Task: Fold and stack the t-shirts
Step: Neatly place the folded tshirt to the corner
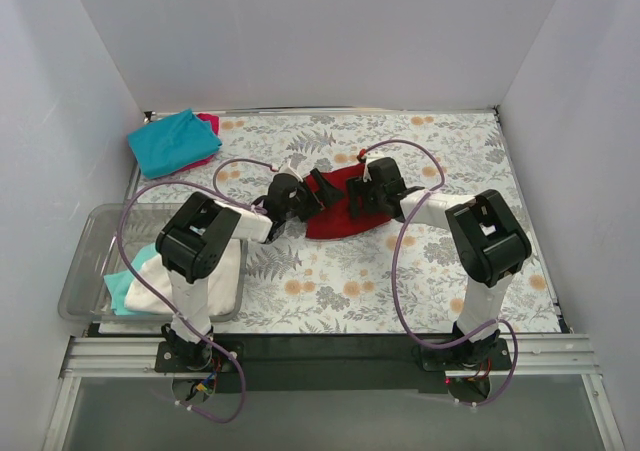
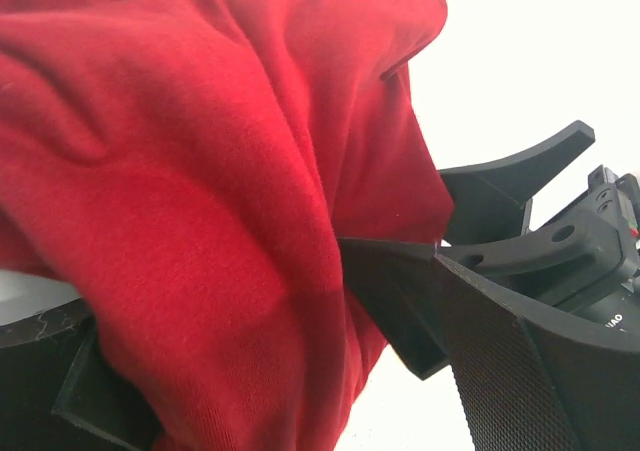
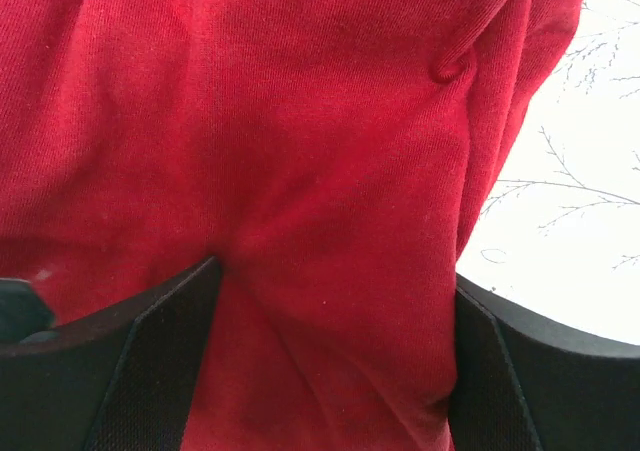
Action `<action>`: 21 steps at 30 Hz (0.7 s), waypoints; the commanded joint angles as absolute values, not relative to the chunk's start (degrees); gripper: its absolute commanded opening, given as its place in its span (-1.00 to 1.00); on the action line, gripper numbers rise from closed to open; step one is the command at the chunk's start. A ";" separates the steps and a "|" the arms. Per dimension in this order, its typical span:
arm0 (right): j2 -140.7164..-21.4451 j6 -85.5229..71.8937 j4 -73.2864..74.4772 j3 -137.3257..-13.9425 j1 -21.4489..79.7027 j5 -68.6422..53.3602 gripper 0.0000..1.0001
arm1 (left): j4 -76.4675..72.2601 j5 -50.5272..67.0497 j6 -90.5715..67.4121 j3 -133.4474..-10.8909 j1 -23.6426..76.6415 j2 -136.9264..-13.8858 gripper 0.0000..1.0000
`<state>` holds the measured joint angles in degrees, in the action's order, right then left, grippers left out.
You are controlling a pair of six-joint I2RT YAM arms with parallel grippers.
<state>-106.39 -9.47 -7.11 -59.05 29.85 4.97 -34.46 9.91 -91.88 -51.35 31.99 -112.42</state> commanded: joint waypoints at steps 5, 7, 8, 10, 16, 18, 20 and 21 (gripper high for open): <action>-108.63 -11.78 -2.46 -56.08 31.91 0.97 0.43 | -23.38 9.23 -90.97 -51.50 34.89 -118.21 0.79; -108.37 -11.86 -2.64 -55.55 31.90 1.05 0.43 | -22.68 8.27 -90.44 -51.15 34.89 -118.21 0.59; -108.20 -11.95 -2.64 -55.37 31.90 1.14 0.43 | -22.15 7.22 -90.09 -51.24 34.89 -118.13 0.49; -107.58 -12.04 -2.64 -54.76 31.90 1.40 0.43 | -20.83 6.33 -89.39 -51.50 34.89 -118.30 0.13; -103.37 -12.57 -2.64 -52.39 31.90 1.41 0.46 | -17.58 3.53 -87.37 -54.22 34.80 -119.53 -0.84; -101.00 -12.66 -2.46 -51.07 31.90 1.84 0.48 | -14.79 1.86 -84.91 -56.77 34.72 -119.27 -1.00; -99.06 -12.66 -2.20 -49.93 31.90 2.46 0.50 | -12.49 -1.73 -81.68 -58.79 34.45 -118.48 -1.00; -97.14 -12.83 -1.76 -49.66 31.90 2.63 0.51 | -10.74 -2.28 -80.35 -60.80 33.76 -117.69 -1.00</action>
